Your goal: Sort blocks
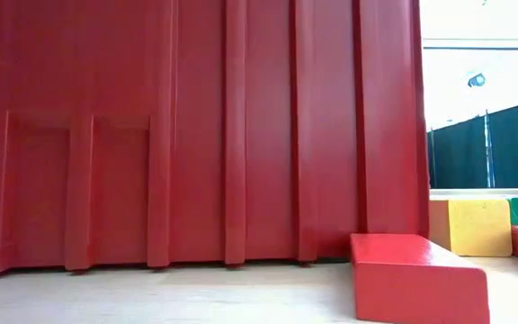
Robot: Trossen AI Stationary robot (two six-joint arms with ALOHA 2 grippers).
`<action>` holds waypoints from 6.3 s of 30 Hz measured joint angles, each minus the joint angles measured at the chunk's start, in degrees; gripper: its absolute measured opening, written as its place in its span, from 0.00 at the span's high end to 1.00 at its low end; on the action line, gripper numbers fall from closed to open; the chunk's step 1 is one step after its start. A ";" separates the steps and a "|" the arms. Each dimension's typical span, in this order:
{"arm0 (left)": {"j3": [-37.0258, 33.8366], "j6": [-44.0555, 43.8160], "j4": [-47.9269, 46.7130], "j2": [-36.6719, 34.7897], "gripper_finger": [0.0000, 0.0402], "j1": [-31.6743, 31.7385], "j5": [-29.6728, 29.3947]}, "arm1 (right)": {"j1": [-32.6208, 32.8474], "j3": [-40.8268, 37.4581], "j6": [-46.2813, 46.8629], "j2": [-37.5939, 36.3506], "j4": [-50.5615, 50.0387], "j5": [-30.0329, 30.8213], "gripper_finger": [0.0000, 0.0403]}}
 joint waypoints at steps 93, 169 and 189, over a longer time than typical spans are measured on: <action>12.79 -17.17 24.23 -6.29 1.00 0.04 -13.85 | -2.25 -10.80 -10.08 -0.28 -1.62 -0.87 1.00; 12.77 -16.69 30.56 -0.56 1.00 -0.60 -0.84 | 6.67 -7.15 -7.22 -0.20 -12.63 -7.44 1.00; 12.77 -16.42 30.48 -0.63 1.00 -0.60 -0.85 | 6.15 -5.27 -11.18 -0.70 -14.31 -8.29 1.00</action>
